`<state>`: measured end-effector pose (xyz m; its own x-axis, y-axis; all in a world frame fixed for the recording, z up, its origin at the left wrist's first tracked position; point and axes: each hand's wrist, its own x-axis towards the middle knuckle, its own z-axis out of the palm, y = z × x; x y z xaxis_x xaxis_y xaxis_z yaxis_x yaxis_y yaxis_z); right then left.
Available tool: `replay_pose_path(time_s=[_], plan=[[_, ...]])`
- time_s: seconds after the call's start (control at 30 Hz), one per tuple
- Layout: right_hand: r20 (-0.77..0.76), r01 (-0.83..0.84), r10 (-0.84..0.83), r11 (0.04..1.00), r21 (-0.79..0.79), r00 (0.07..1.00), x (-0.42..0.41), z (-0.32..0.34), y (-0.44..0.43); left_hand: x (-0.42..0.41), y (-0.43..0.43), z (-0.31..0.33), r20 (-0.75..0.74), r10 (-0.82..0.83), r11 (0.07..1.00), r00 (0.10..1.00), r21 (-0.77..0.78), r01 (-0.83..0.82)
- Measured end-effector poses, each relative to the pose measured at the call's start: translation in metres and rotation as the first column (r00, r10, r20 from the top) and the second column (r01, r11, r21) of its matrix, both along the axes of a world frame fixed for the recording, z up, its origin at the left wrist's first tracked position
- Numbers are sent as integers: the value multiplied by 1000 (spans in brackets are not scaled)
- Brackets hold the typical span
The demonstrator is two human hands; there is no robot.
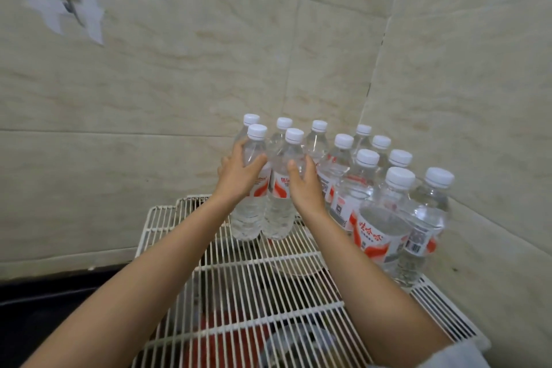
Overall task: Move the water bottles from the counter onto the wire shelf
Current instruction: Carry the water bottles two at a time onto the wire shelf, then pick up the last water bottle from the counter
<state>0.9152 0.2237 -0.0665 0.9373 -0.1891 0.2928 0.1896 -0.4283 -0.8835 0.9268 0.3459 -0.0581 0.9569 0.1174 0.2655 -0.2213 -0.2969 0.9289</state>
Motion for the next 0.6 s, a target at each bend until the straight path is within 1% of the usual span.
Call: replay_pose_path(time_s=[0.07,0.13,0.23,0.3,0.47,0.53,0.6], plan=[[2,-6,6,1000,-4,1000,-7,-2,-1,-8,4,-2,-23,-12,1000,1000,17,12],[44,-7,8,1000,-15,999,-12,-5,-3,-16,7,-3,-41,-3,1000,999,3,3],[78,2,3,998,-61,997,-27,-10,-3,-34,10,-6,-60,51,999,997,11,-50],[73,-5,12,996,-93,997,-39,-14,-2,-49,13,-9,-79,88,996,993,36,-86],[30,-139,147,972,-189,989,-82,-26,1,-106,25,-22,-98,210,977,973,68,-204],[22,-199,211,949,-243,977,-104,-30,1,-136,32,-31,-107,268,962,958,82,-260],[-24,-276,282,914,-297,959,-129,-36,5,-170,40,-42,-132,331,942,934,96,-321]])
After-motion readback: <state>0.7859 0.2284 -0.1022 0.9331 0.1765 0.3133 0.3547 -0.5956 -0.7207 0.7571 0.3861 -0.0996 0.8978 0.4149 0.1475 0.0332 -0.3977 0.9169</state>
